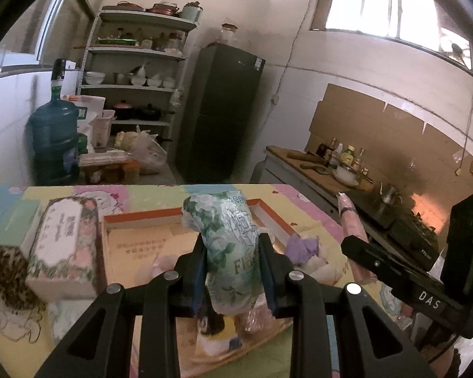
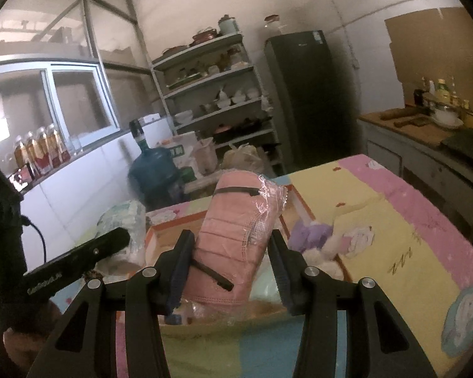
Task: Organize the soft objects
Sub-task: 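Carry the wipes pack and pink packet up and over the box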
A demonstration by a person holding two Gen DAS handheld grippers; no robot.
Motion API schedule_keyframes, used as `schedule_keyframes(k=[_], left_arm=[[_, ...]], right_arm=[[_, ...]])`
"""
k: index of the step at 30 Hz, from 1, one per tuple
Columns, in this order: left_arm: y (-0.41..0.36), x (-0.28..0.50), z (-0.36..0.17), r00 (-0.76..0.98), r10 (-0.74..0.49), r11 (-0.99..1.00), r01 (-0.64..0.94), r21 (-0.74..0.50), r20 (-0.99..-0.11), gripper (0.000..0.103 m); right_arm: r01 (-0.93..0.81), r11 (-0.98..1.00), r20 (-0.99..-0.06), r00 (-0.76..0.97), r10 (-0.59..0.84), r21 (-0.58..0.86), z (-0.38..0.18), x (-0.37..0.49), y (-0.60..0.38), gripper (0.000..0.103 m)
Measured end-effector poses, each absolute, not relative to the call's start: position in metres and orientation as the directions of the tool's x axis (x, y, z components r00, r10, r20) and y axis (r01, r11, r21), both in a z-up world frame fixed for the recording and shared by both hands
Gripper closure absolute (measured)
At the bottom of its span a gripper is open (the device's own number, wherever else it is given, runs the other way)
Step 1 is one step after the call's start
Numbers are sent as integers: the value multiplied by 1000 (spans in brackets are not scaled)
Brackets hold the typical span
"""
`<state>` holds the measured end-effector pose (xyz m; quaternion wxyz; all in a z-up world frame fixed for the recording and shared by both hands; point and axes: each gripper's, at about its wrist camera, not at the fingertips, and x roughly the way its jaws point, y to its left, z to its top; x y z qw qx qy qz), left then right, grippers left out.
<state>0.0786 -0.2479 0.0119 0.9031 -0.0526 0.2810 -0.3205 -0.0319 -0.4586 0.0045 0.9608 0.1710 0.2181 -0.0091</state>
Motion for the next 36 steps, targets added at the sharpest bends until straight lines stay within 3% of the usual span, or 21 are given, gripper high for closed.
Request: schedule_keyframes(k=[16,36], left_arm=[[-288,130,9,650,-519,837,518,-176,-555,72],[-325,191,-28,460,-501,822,519,-236,-733,72]], right_arm=[[53,962,-513,853,97,268,10,32,-486,54],[57,966,-648,751,126,253,-19,88,-479,54]])
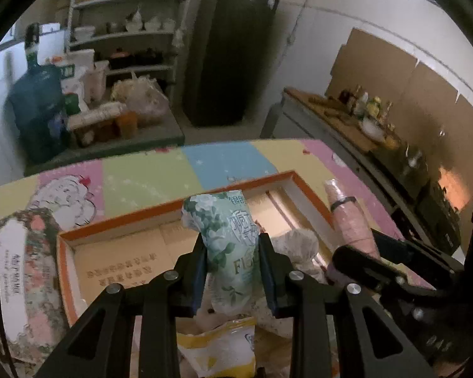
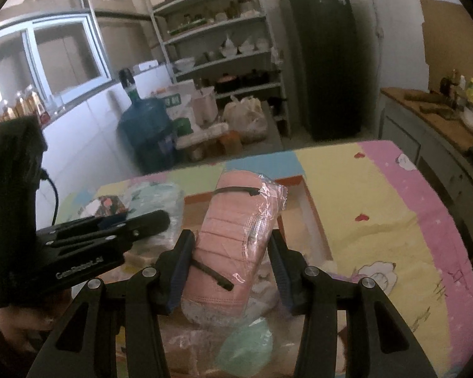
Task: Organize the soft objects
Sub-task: 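Carry the wipes pack and pink packet up and over the box, then lower both held packets into the box and open both grippers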
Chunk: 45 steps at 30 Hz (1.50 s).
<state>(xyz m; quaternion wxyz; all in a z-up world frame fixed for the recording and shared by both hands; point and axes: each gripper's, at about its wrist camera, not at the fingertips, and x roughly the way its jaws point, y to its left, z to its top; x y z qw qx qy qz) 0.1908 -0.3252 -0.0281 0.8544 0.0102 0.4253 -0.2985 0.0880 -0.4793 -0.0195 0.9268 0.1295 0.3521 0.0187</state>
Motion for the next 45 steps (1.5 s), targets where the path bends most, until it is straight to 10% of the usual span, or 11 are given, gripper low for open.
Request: schedule_keyframes(k=[35,45], left_arm=[[-317,218,-66,330,-567,798,448,-404,-755,57],[-315,209,-60,381,-569,802,455,-388,-729,26]], right_arm=[[45,970,-749,644,156,240,-67,106,-470,51],[42,968,-736,658,158,246,-64,101,-469,44]])
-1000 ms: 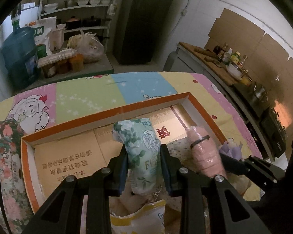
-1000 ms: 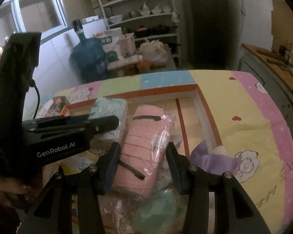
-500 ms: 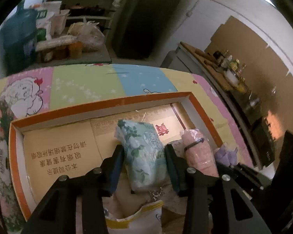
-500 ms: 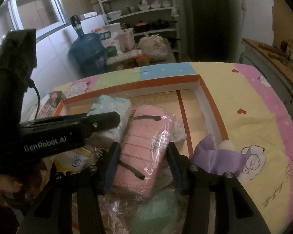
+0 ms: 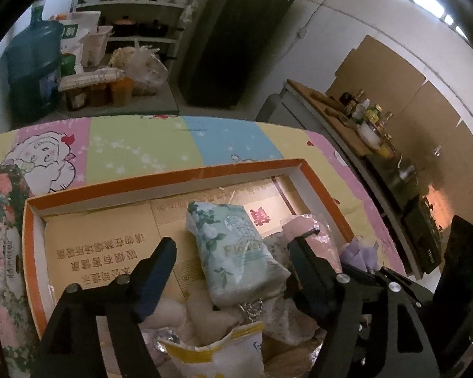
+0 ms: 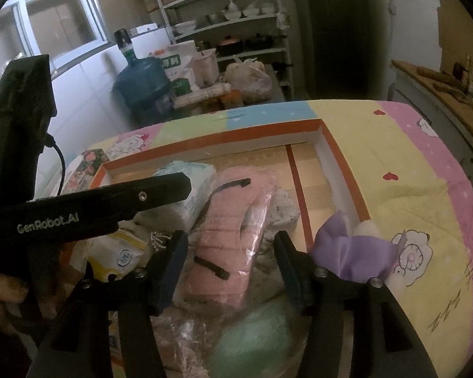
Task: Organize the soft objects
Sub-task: 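Lower both held packets into the box and open both grippers, then withdraw both open grippers up out of the box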
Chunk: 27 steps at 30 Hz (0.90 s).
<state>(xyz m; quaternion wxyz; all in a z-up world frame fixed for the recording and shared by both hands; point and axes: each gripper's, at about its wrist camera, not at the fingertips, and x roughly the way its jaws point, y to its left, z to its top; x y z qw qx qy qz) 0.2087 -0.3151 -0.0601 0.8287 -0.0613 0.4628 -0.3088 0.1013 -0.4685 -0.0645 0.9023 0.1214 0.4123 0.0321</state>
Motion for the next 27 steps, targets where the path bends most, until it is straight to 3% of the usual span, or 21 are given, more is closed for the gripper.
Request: schedule_keyframes(k=[4,16,27], left_arm=[[-311,204,-55,423,-565,808,457,-371,-709,19],[-302,170,-21,503,-594,785,534,-315,-627,19],[-270,121,19,707,-509,852,496,-168,-491,23]], right_arm=[[47,972,-727,672,140,230,-60,98,-466,44],[81,977,-641,764,67,198,-38,63,-453,44],[88,967,-548,834,61,241,-20,22,-437,44]])
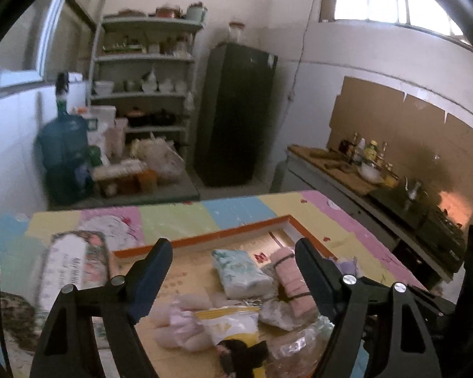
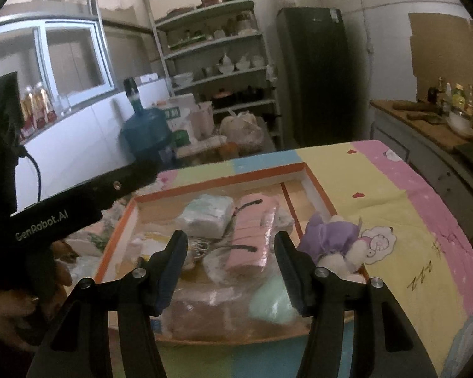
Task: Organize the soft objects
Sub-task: 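Withdraw both open grippers up out of the box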
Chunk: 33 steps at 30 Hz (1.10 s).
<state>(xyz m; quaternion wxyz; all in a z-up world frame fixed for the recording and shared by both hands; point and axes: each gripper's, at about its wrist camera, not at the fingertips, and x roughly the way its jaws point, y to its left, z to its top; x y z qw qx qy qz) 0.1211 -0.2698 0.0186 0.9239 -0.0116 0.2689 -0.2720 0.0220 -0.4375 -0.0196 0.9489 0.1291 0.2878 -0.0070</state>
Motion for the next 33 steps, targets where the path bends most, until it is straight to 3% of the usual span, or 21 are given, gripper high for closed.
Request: schedule_keyframes(k=[8,16,33], left_arm=[[-249,88,35,809,-372,913,408,-22,-456,23],[-232,66,40,846,-305,933,357,38,-437,23],[-178,38,38,879,-240,954,292,67,-411,23]], right_arm=[[52,963,-502,860,92,265,-9,-2,-410,44],[26,961,-486,866,116,277,-5,-13,-391,44],[-27,959,-456,876,158,280,1,-24,-349,44]])
